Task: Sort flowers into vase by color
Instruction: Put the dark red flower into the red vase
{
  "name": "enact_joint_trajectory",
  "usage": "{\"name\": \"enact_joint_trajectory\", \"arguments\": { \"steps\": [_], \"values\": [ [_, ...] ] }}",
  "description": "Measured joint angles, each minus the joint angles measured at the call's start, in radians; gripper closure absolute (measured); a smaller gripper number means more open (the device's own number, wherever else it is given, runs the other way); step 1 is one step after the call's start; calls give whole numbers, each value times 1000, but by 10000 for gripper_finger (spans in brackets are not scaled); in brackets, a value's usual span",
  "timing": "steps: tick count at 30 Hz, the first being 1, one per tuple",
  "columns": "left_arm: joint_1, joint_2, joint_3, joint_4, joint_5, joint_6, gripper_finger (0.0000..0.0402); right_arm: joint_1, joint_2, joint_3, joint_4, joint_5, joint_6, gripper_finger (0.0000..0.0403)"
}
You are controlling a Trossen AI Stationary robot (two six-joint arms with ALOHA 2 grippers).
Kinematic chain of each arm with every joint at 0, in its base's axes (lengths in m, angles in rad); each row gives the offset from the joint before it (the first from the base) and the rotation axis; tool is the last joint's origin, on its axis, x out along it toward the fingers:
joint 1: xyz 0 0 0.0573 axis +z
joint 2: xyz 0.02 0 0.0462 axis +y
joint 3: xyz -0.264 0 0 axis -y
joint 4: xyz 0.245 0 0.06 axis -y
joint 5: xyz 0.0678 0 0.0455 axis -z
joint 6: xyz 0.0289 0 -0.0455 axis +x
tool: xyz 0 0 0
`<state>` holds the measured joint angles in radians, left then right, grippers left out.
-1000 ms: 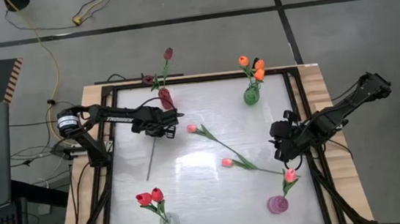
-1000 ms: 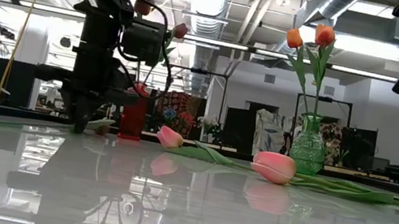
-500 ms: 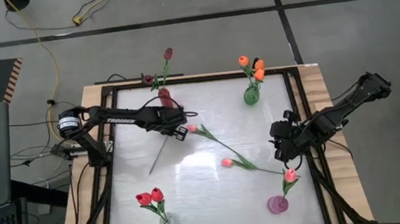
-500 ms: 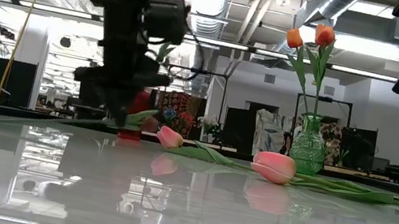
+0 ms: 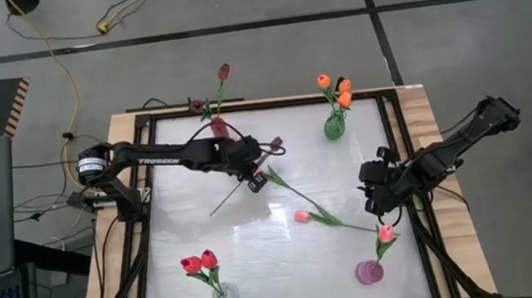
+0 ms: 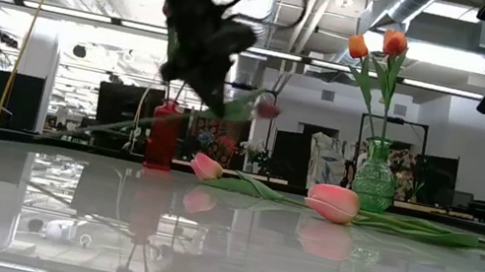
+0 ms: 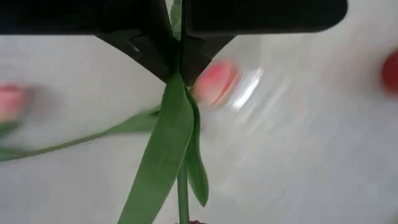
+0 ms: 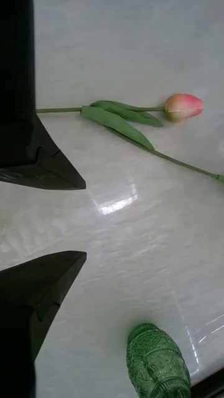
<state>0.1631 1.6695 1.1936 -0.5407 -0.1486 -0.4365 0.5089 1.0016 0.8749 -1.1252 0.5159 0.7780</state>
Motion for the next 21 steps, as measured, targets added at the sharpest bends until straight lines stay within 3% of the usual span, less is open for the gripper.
{"name": "enact_joint_trajectory", "arguments": {
  "steps": [13,21],
  "values": [
    [22,-1,181,248,164,287,401,0,0,0,0,0,0,207],
    [65,-2,200,422,237,409,401,0,0,0,4,0,0,207]
  ]
}}
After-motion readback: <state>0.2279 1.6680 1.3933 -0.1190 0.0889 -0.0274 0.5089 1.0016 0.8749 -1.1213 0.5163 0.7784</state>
